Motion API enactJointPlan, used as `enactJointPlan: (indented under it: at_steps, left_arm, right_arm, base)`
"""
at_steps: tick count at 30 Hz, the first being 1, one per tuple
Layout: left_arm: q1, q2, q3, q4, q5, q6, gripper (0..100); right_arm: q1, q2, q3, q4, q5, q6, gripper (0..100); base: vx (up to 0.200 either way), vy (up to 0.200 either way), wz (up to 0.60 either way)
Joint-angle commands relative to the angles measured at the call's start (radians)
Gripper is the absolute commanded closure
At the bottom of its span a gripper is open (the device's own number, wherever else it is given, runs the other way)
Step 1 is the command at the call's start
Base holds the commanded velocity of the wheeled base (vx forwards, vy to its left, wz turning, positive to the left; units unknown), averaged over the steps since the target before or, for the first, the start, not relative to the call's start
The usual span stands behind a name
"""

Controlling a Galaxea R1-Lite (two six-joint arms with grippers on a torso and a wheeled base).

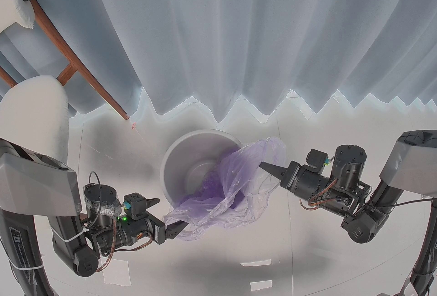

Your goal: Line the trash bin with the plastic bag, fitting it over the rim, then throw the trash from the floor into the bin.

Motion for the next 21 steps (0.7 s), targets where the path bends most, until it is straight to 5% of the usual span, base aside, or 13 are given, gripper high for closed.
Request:
enactJointPlan:
  at_steps: [1, 12, 21]
  left_arm:
    - [-0.001, 0.004, -0.001, 0.000, 0.000, 0.000, 100]
    - [-0.003, 0.000, -0.024, 0.000, -0.001, -0.012, 100]
    - [0.002, -0.099, -0.019, 0.001, -0.006, -0.116, 100]
  right_arm:
    - [0.002, 0.002, 0.000, -0.001, 0.000, -0.001, 100]
    - [0.002, 0.004, 0.000, -0.001, 0.000, -0.001, 100]
    - [0.002, -0.001, 0.000, -0.001, 0.000, -0.001, 100]
  base:
    - [0.000, 0.000, 0.00]
    - [0.000, 0.000, 0.00]
    - [0.000, 0.000, 0.00]
